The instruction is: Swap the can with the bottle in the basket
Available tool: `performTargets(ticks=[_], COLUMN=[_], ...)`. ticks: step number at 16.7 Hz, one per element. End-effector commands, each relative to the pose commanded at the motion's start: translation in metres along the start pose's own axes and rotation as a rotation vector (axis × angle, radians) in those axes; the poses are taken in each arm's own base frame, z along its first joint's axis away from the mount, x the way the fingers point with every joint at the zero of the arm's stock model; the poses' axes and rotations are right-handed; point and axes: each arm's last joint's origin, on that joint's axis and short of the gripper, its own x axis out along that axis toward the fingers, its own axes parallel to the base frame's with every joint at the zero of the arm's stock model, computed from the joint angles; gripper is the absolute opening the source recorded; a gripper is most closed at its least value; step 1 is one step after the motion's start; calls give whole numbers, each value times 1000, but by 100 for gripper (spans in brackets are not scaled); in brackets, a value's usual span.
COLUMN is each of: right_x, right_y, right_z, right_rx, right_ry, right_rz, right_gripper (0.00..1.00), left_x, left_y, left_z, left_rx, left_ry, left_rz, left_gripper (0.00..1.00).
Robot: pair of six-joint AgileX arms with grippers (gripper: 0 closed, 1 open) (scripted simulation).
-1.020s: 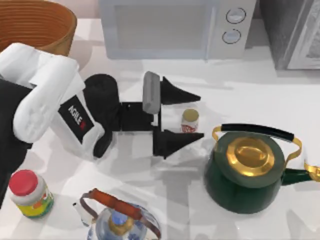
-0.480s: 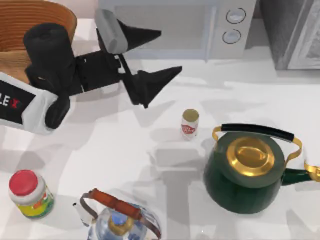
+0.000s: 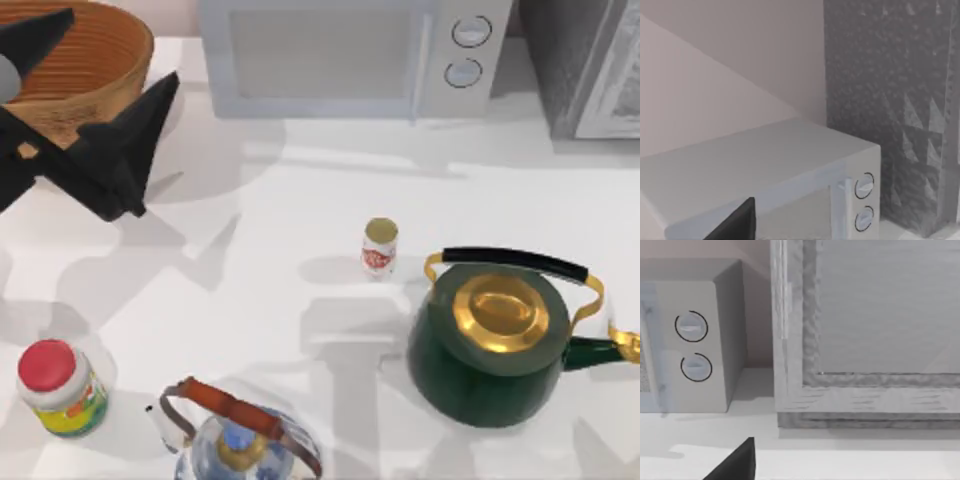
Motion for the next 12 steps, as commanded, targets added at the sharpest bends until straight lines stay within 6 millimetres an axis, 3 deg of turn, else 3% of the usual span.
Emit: performTargets(ticks=[2, 5, 8, 12], right_x=[0, 0, 0, 0], right_y=[0, 0, 0, 0], right_z=[0, 0, 0, 0], right_rx=[0, 0, 0, 0], right_ry=[0, 0, 0, 0], right_rz=[0, 0, 0, 0], right_gripper=[100, 100, 100, 100], left_x=[-41, -85, -109, -121], left_y=[-12, -25, -30, -29], left_z=[-4, -29, -63, -94], left_rx=[8, 10, 1, -12], left_ry=[-7, 5, 46, 103], left_rz=[144, 347, 519, 658], left_gripper=[100, 100, 100, 100])
